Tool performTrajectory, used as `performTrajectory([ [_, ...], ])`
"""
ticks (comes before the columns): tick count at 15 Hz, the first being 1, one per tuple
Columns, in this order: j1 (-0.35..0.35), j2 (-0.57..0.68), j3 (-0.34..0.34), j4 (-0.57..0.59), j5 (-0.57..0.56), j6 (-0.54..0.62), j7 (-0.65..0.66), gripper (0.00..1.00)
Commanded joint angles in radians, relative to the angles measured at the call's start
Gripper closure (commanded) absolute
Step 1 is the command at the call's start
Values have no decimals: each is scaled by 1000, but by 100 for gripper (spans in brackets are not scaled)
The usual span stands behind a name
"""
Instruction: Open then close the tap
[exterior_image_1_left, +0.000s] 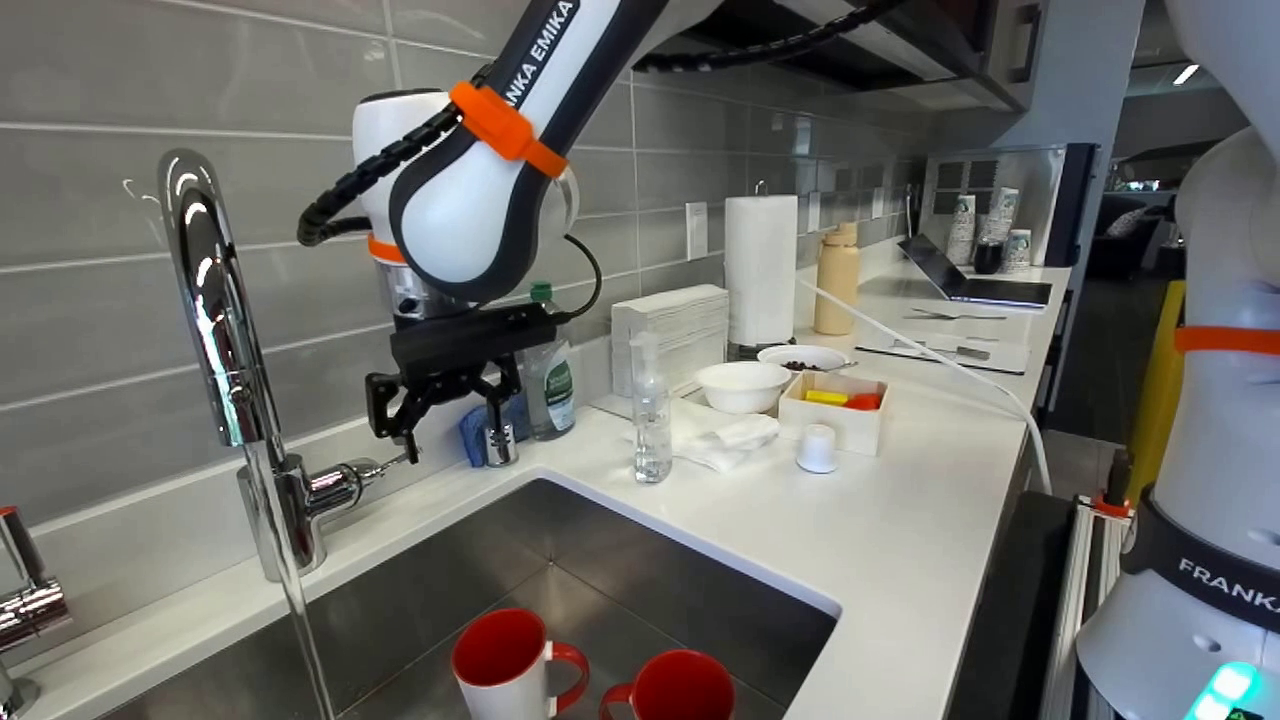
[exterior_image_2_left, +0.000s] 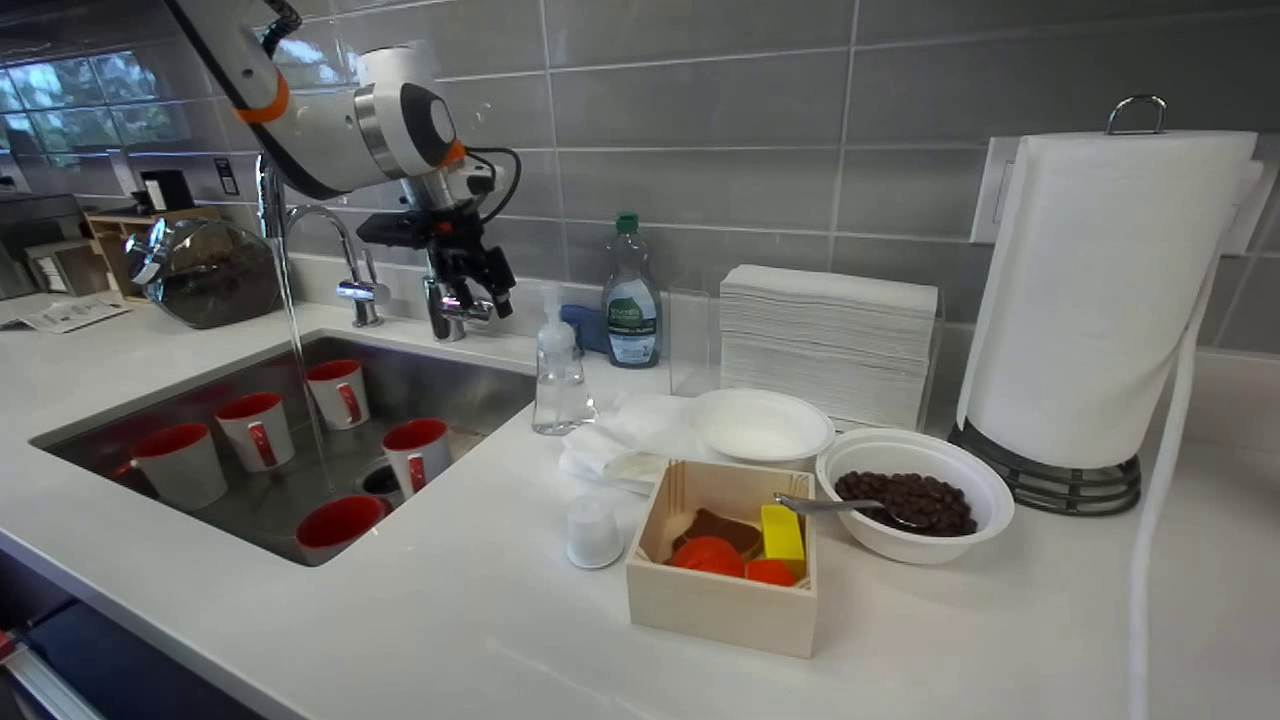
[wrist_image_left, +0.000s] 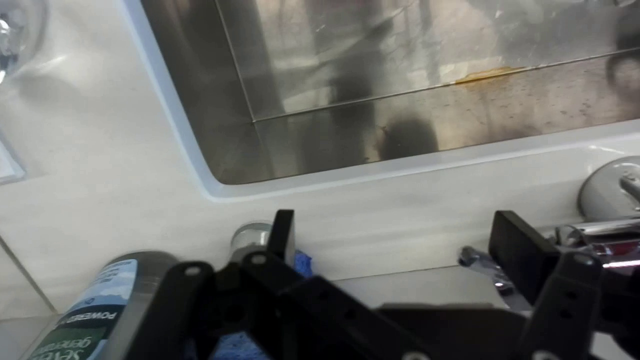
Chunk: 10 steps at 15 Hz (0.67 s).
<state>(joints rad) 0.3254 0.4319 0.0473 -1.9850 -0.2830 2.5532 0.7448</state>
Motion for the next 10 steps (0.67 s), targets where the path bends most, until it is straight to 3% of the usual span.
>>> performTrajectory([
  [1, -40, 24, 69, 33, 142, 55, -150, 0],
  [9, -34, 1, 76, 48, 254, 13, -318, 0],
  [10, -7, 9, 54, 33, 234, 43, -268, 0],
])
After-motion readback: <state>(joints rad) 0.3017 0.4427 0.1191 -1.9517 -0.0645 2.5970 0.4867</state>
